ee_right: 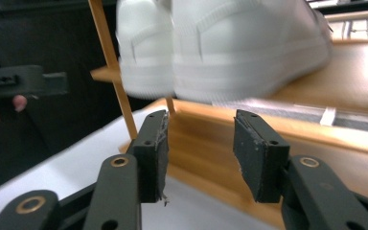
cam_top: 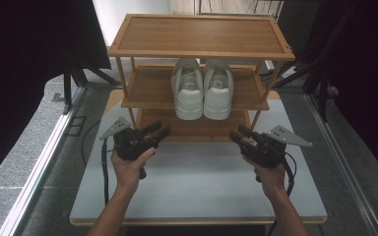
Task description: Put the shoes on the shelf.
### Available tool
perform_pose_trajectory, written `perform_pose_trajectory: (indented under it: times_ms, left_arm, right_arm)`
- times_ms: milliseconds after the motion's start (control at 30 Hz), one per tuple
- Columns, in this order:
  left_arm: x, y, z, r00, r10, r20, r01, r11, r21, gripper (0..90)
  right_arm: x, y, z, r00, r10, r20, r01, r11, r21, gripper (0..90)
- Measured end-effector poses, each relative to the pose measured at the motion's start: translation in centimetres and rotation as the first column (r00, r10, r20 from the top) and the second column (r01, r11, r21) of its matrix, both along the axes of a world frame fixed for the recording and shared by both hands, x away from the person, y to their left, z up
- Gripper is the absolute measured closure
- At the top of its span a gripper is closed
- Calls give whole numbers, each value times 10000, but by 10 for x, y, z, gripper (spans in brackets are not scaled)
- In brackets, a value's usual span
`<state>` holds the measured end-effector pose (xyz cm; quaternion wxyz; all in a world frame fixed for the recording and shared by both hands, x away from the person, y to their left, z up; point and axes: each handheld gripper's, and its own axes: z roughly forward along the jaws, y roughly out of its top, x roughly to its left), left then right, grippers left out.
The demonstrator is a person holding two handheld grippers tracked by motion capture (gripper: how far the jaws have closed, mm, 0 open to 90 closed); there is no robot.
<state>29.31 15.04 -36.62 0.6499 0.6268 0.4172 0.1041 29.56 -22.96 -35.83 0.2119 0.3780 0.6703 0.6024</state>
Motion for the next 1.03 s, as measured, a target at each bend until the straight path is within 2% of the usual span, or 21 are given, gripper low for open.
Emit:
perform_pose_trajectory:
  times_ms: [133,267,400,467,533,600,733,900,1033]
  left_arm:
    - [-10,4,-21,9995,18,-324,-11,9998,208,452]
    - [-16,8,-38,9987,60,-504,-37,9989,466,438]
    - [-18,13,-54,9966,65,-822,-18,9983,580,431]
    - [-18,15,-60,9945,4,-1048,73,9973,725,427]
    - [-19,17,-65,9940,2,-1092,85,9969,788,428]
    - [-20,19,-71,9920,19,-1260,93,9960,889,430]
    - [-23,22,-73,9905,0,-1373,99,9974,712,430]
    - [-26,24,-71,9909,-50,-1342,126,9983,561,430]
    - [-27,28,-70,9905,63,-1377,-13,9993,365,431]
  right_arm:
    - [-7,-13,-23,9996,-107,-257,102,9998,-176,536]
    - [-10,-25,-48,9969,-462,-644,436,9982,-406,519]
    - [-13,-39,-65,9913,-775,-1062,759,9969,-189,519]
    - [-12,-45,-72,9880,-938,-1224,909,9954,-291,519]
    - [-12,-50,-77,9857,-1071,-1298,1047,9942,-251,519]
    - [-12,-54,-82,9831,-1116,-1455,1106,9938,-145,519]
    - [-13,-52,-85,9816,-1134,-1536,1115,9935,-212,510]
    - [-17,-51,-81,9858,-1172,-1206,1135,9928,-370,497]
    - [-17,-55,-81,9830,-1259,-1337,1236,9920,-258,476]
